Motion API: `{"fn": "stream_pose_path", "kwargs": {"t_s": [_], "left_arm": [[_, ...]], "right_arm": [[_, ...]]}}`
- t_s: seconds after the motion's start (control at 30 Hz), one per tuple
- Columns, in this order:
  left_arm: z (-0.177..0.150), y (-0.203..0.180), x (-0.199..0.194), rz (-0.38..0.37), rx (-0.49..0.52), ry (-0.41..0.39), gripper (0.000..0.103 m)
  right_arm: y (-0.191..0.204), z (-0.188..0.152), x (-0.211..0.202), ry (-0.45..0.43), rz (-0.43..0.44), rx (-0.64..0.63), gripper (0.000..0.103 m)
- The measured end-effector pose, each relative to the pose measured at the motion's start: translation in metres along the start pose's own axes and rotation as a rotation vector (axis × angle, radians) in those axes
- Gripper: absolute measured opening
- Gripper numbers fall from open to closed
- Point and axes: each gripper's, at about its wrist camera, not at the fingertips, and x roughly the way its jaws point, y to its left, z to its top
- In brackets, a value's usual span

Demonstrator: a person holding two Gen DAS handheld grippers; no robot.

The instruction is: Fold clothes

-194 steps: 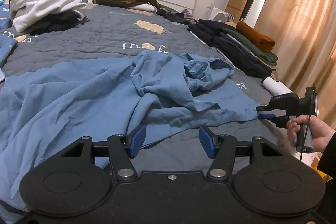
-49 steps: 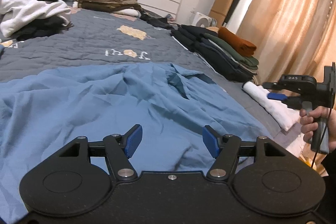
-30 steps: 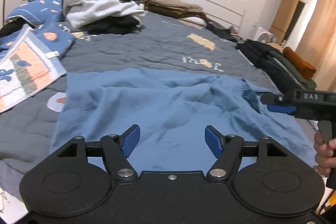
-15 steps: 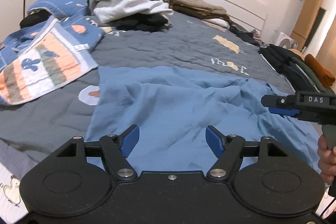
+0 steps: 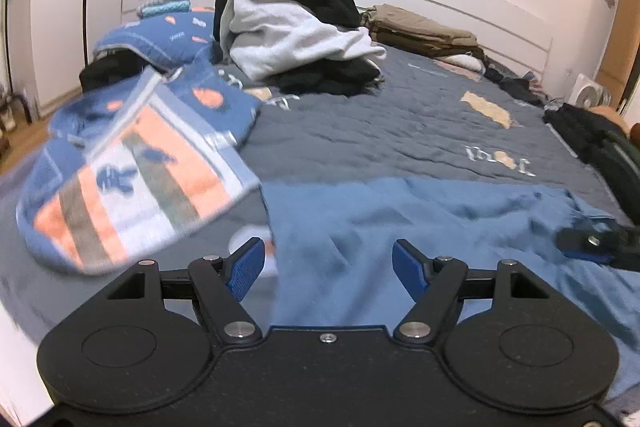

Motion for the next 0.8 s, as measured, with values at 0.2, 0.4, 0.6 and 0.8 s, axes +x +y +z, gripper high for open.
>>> {"fn": "stream_pose_path", "kwargs": {"t_s": [0.2,0.4,0.6,0.8], "left_arm": [[0.035,0.021,0.051,-0.008,-0.019,0.064,0.070],[0.040,0.032,0.102,0.009,-0.026,0.121,0.060],[0.038,0.038,0.140,0.030,-0.043,0.187,0.050],[0.037,0.048,0.169,0.025,-0.088,0.246,0.049]], "right_arm": [[-0.005,0.007,0.005,-0.012,0.019,0.030,0.044],[-0.014,0.011,0.007,-0.036,0.010,0.048,0.044],[-0.017,0.017,0.008,-0.048,0.027,0.073,0.044],[-0.018,0.017,0.011,-0.036,0.024,0.066,0.044]]}}
